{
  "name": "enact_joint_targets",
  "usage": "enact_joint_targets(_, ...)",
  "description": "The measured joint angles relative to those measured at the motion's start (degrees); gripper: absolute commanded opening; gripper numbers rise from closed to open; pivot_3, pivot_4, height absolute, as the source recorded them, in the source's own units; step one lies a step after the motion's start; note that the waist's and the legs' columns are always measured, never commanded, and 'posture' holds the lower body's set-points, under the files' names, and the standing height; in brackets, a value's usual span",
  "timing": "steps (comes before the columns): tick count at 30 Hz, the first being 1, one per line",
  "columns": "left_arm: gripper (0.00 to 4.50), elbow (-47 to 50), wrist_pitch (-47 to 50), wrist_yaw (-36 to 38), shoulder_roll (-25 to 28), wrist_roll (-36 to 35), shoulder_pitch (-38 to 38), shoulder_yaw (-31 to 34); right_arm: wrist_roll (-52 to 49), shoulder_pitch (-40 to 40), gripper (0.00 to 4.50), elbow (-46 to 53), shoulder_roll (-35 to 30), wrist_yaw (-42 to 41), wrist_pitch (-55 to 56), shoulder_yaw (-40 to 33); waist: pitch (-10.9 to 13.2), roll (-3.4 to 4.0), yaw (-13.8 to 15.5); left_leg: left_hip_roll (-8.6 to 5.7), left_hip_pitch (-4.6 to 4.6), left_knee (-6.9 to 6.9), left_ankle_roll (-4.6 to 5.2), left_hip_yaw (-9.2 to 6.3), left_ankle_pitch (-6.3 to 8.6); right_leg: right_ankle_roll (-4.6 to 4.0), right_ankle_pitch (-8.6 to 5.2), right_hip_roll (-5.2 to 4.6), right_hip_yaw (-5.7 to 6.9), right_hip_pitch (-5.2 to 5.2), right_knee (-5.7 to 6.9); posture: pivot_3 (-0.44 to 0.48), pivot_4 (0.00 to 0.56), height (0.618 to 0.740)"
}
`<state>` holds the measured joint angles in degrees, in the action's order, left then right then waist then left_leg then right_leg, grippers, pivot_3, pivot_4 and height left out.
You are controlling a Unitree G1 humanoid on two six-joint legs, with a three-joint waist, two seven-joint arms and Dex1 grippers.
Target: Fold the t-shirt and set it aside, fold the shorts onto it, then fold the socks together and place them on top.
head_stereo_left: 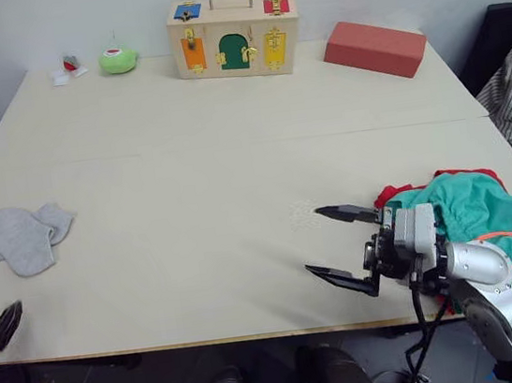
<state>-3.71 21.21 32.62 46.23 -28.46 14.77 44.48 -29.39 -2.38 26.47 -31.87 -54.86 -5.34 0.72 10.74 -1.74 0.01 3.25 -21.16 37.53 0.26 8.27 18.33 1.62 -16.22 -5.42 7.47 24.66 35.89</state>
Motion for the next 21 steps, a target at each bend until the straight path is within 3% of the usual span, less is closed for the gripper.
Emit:
enact_joint_targets(4, 4.49, -4.6, 2.9, 2.1, 6.3, 2.4, -8.5, -6.7, 0.2, -0.4, 4.5, -0.2, 0.1, 0.2, -0.9, 1.1, 0.0, 0.04, -0.4, 0.0, 0.0, -0.06, 0.15, 0.11, -0.09, -0.03, -0.02, 0.02, -0.04, 0.08, 0.02, 0.0, 0.15, 0.74)
enact_joint_targets(9, 4.49, -12.3, 9.3, 0.8, 8.9, 6.0, -24.9, -17.0, 1.0, -1.0, 4.5, -1.2, 0.1, 0.5, -1.1, 1.4, 0.0, 0.02, -0.2, 0.0, -0.04, -0.07, -0.17, 0.15, -0.32, -0.03, -0.03, 0.1, 0.0, 0.14, 0.08, 0.0, 0.15, 0.74)
enact_joint_targets(15, 4.49, -28.0, 8.6, -1.6, 8.6, 15.1, -43.6, -29.5, 1.0, -2.6, 4.5, -1.3, 0.2, 0.7, -2.5, 2.1, 0.0, -0.04, -0.2, -0.01, -0.04, 0.1, -0.18, 0.21, -0.39, 0.0, -0.01, 0.15, 0.0, 0.14, 0.26, 0.0, 0.15, 0.74)
enact_joint_targets(21, 4.49, -45.3, 0.6, 0.1, 6.2, 22.0, -55.6, -36.7, 1.0, -4.0, 4.5, -1.3, 0.2, 0.8, -3.6, 2.7, 0.0, -0.05, -0.3, -0.01, -0.08, 0.37, -0.15, 0.31, -0.38, 0.0, -0.01, 0.18, -0.03, 0.19, 0.5, 0.0, 0.15, 0.74)
